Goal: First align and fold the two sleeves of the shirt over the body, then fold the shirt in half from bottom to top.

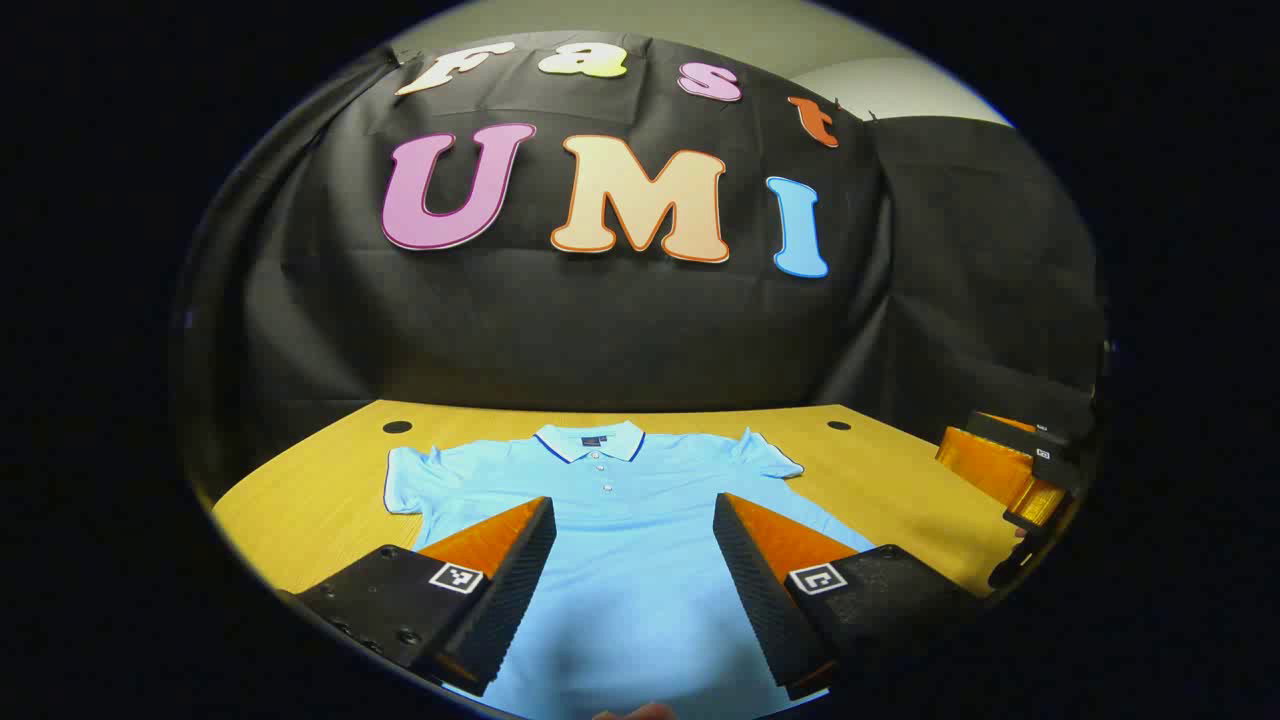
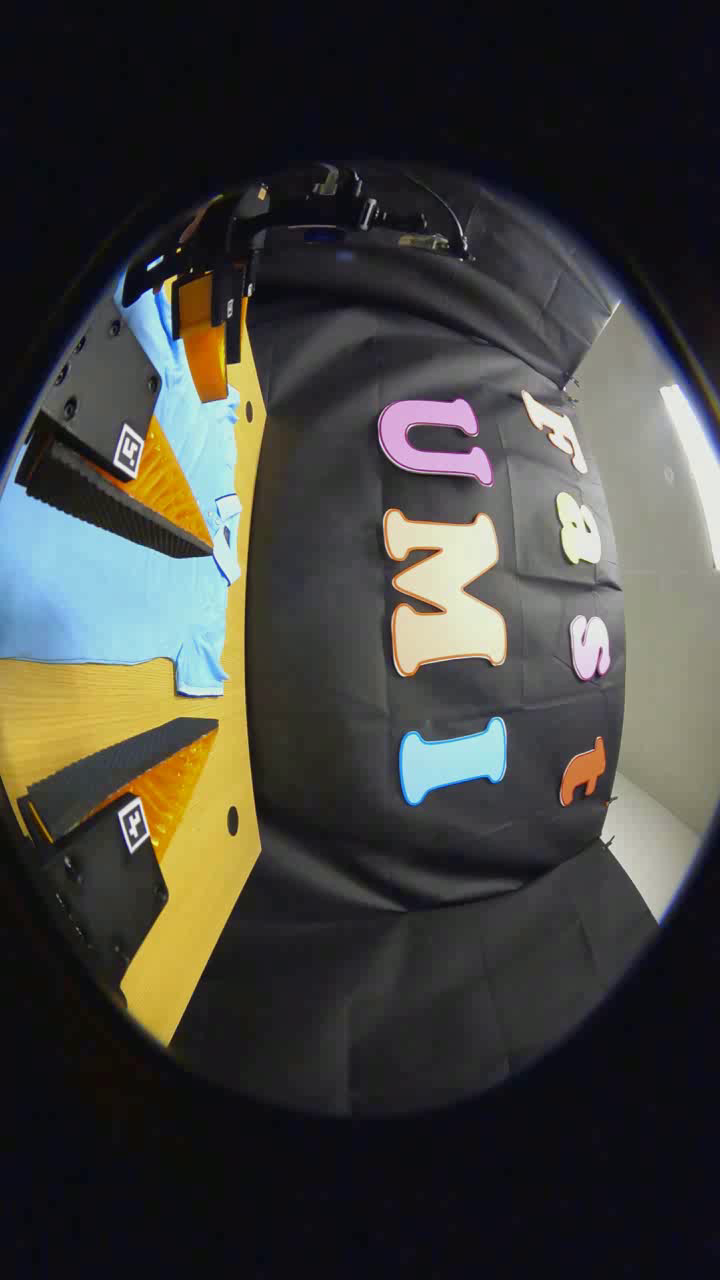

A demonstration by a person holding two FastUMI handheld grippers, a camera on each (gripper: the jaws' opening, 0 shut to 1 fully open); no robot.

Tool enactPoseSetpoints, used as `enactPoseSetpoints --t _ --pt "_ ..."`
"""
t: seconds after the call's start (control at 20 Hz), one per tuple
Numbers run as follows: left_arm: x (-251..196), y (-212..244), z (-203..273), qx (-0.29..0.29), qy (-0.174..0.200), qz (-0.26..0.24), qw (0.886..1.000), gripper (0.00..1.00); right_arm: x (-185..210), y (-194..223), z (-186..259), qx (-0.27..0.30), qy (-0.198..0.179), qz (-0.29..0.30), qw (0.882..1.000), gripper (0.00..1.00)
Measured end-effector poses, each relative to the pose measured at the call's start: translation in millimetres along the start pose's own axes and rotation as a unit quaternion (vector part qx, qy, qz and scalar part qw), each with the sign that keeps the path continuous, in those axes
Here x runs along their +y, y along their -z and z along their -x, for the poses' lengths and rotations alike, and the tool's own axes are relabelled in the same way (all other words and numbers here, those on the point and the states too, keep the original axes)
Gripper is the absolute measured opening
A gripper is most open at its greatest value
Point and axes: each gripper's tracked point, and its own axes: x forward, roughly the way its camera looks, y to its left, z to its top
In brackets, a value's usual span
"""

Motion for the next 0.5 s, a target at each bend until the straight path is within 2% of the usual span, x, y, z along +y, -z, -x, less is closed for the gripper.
enactPoseSetpoints --t 0.5 --pt "7.7 0.8 1.4 0.001 -0.004 0.005 1.0 0.94 5.1 5.1 -3.9 0.014 -0.008 -0.015 1.0 0.99"
